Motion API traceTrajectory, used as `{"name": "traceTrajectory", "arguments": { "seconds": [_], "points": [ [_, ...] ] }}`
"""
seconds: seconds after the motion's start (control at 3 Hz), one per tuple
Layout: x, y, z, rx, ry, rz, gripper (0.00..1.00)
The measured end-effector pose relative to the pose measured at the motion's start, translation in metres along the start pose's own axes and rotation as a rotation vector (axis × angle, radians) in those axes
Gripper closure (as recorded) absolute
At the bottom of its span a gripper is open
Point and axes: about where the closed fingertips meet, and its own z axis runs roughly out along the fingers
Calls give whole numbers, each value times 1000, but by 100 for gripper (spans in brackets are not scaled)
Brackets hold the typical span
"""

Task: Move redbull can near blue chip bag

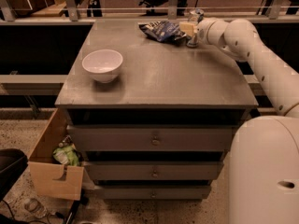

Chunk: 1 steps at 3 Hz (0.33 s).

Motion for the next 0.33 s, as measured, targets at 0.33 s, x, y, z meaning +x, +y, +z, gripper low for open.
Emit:
{"name": "traceTrajectory", "arguments": {
  "seconds": [0.33],
  "points": [
    [1, 2, 2, -3, 1, 1, 0]
  ]
}}
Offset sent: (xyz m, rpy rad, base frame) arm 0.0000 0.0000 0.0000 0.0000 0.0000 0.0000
